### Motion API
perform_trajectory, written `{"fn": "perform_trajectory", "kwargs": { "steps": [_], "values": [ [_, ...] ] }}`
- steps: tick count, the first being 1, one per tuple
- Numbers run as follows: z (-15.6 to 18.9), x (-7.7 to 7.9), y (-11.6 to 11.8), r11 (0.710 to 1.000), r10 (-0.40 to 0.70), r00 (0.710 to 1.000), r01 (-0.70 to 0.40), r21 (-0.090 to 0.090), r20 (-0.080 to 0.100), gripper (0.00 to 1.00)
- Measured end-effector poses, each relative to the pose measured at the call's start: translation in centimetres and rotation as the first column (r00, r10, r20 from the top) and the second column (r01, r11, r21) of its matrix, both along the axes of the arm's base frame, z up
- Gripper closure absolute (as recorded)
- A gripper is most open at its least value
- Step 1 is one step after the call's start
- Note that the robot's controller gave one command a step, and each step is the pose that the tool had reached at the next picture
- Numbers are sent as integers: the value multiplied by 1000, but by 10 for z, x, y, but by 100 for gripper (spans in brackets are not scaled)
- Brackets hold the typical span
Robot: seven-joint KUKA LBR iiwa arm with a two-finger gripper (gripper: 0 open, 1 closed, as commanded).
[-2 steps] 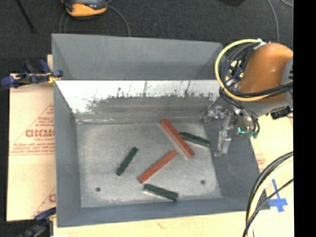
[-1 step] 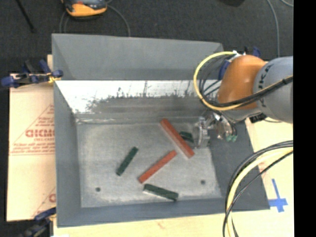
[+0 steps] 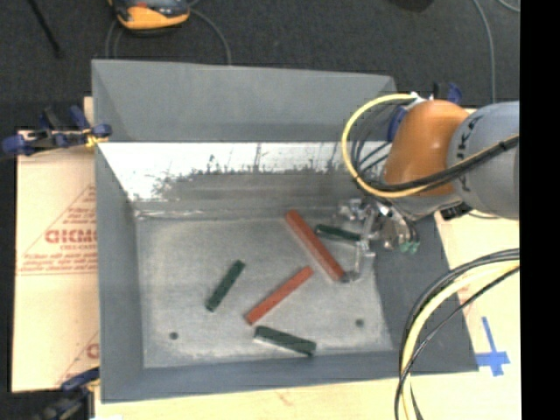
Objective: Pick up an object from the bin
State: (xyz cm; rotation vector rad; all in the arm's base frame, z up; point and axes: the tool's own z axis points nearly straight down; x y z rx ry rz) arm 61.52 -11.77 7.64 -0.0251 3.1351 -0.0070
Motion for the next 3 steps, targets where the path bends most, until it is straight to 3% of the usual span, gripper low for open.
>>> {"fn": "perform_trajectory", "kwargs": {
  "steps": [1, 2, 3],
  "values": [
    [-1, 0, 1, 1000, 3, 1000, -3, 0, -1, 100],
    [-1, 0, 1, 1000, 3, 1000, -3, 0, -1, 100],
    [90, -1, 13, 1000, -18, 1000, 18, 5, -5, 0]
  ]
}}
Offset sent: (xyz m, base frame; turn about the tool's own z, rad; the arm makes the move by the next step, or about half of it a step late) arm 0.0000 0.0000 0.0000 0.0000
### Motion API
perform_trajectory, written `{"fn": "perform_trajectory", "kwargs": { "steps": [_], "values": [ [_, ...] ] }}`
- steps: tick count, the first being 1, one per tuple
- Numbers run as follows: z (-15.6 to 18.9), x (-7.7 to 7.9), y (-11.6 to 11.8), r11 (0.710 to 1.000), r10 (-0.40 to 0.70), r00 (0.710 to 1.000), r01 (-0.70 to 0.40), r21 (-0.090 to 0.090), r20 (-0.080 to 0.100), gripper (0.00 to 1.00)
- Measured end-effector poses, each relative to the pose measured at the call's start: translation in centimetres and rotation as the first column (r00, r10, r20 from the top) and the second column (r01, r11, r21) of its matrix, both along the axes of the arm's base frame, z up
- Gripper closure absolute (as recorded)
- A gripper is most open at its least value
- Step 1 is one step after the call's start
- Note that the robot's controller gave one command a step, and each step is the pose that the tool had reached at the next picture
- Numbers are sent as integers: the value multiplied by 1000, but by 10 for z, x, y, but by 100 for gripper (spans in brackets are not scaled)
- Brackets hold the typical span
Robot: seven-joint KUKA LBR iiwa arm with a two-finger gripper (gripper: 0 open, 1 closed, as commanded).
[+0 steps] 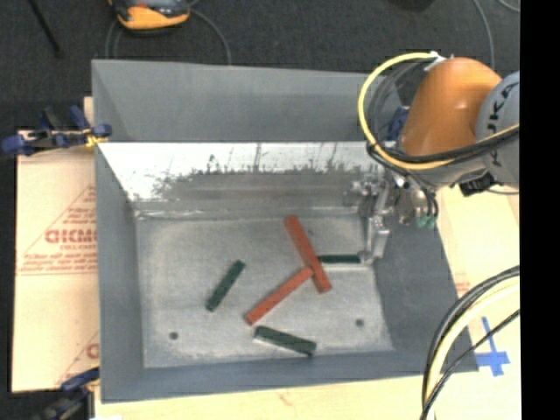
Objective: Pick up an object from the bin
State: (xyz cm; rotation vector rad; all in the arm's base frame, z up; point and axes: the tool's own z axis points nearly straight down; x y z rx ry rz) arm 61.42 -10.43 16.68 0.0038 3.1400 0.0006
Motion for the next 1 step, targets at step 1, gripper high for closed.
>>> {"fn": "perform_trajectory", "kwargs": {
  "steps": [1],
  "values": [
    [57, 3, 8, 1000, -6, 1000, 6, 0, 13, 0]
  ]
}}
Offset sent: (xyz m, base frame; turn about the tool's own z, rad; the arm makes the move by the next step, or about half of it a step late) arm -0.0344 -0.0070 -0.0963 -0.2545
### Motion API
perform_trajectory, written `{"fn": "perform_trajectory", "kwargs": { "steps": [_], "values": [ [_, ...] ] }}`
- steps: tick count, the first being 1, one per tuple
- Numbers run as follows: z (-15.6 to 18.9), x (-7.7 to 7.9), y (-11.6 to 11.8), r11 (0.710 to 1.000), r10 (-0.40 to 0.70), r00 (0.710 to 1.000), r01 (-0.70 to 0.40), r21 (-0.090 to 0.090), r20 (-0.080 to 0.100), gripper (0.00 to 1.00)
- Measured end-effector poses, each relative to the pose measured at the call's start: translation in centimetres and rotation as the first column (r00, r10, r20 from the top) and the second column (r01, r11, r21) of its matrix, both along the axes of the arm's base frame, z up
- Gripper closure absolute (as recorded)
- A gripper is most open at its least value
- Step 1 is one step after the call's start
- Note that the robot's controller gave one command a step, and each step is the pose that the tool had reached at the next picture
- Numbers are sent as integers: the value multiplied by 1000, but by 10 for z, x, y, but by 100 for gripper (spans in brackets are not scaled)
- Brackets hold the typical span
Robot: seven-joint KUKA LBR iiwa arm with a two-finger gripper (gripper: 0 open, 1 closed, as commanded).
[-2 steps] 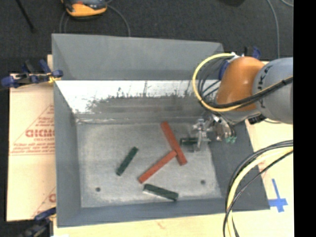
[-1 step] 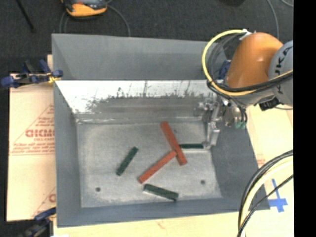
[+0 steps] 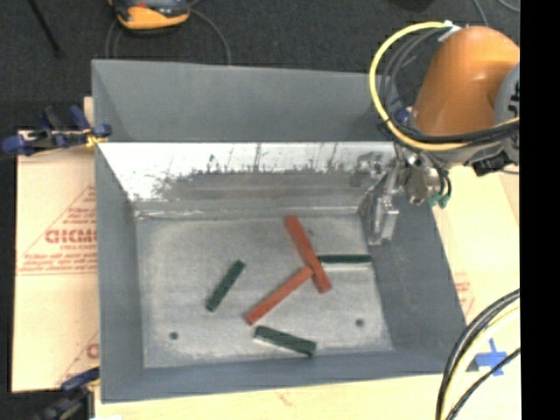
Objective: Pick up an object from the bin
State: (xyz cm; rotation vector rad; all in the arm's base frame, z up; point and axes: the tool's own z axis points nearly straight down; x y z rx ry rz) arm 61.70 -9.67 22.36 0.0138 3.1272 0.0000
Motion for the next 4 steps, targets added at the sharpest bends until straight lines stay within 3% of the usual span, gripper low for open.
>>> {"fn": "perform_trajectory", "kwargs": {
  "steps": [1, 2, 3, 4],
  "values": [
    [-54, -13, -7, 996, 84, 996, -84, -5, -3, 0],
    [-76, -19, -7, 991, 135, 991, -135, -4, -10, 0],
    [-34, 0, 2, 965, 263, 965, -263, 0, -16, 0],
    [-47, 4, 2, 955, 297, 955, -297, -10, 4, 0]
  ]
}}
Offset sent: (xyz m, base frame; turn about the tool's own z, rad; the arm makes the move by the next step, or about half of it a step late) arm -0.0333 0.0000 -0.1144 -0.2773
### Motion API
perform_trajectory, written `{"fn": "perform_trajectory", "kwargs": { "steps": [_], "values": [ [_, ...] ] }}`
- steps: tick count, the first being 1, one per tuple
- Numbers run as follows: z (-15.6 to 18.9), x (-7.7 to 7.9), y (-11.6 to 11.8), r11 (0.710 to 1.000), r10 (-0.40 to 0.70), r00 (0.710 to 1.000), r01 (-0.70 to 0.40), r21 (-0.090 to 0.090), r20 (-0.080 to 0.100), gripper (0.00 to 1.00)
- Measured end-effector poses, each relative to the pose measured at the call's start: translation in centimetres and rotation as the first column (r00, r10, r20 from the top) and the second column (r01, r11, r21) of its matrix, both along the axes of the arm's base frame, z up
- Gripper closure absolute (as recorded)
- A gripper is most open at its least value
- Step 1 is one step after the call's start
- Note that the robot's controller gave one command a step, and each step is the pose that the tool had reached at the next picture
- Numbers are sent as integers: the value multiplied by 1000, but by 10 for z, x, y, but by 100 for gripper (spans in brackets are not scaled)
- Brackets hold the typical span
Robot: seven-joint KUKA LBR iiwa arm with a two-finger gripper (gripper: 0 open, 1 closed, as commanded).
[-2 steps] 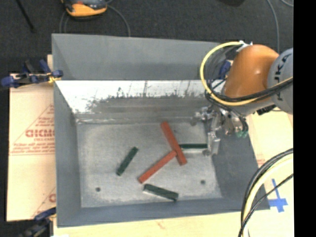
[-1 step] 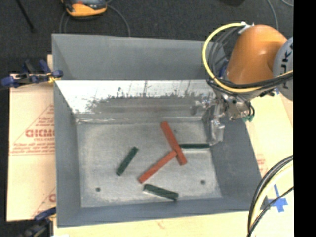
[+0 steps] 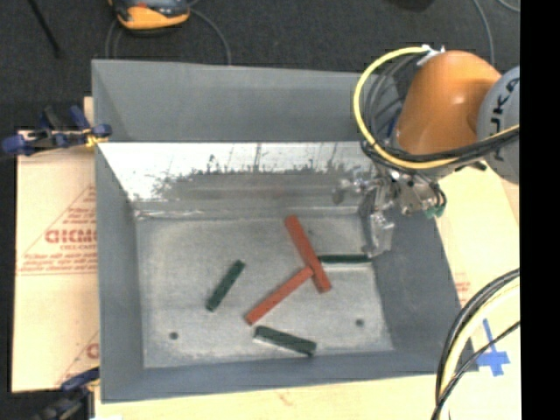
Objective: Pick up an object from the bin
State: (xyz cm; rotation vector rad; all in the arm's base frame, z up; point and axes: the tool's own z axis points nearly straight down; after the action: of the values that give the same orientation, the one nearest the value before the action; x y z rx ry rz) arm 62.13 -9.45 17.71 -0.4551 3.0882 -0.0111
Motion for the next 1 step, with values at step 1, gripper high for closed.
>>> {"fn": "perform_trajectory", "kwargs": {
  "steps": [1],
  "values": [
    [-102, 13, -29, 983, 184, 983, -184, 0, -11, 100]
  ]
}}
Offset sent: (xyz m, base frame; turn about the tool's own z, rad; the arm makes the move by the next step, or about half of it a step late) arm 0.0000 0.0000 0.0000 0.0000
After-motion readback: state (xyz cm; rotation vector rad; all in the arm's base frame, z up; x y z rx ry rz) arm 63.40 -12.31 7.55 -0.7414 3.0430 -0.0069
